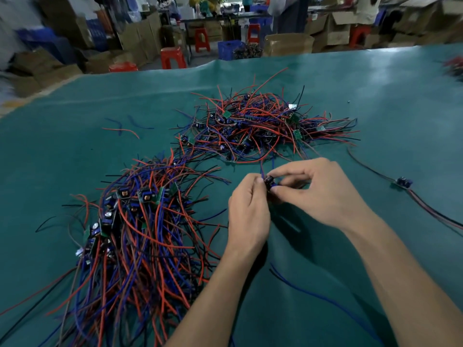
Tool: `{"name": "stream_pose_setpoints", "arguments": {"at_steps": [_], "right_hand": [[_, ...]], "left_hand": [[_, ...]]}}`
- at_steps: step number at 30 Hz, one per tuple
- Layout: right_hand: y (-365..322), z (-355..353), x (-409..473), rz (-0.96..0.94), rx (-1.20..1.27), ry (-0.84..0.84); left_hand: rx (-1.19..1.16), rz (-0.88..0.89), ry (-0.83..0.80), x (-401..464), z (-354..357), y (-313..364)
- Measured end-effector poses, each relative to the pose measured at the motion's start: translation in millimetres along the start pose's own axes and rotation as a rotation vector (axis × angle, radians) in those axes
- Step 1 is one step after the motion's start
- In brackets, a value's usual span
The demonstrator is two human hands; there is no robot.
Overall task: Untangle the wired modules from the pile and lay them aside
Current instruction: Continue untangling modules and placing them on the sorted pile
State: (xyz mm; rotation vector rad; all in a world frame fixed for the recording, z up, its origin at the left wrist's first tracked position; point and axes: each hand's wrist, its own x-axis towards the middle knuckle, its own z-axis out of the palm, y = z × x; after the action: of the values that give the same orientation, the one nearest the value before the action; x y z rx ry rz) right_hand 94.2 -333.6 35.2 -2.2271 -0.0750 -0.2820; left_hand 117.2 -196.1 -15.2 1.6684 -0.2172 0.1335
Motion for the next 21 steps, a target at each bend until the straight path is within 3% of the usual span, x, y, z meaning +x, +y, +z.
{"name": "stream_pose_setpoints", "arguments": {"at_steps": [6, 15, 21], "right_hand": [[8, -3, 1, 0.081, 0.063, 0.014], [18, 2, 6, 0.170, 0.486, -0.049], [11, 21, 8, 0.189, 0.692, 0.126]], "left_hand": [[0.022, 0.083, -0.079, -3, 0, 5], [0.025, 0.118, -0.117, -3, 0, 4], [-0.073, 0.044, -0.073, -2, 1, 4]]}}
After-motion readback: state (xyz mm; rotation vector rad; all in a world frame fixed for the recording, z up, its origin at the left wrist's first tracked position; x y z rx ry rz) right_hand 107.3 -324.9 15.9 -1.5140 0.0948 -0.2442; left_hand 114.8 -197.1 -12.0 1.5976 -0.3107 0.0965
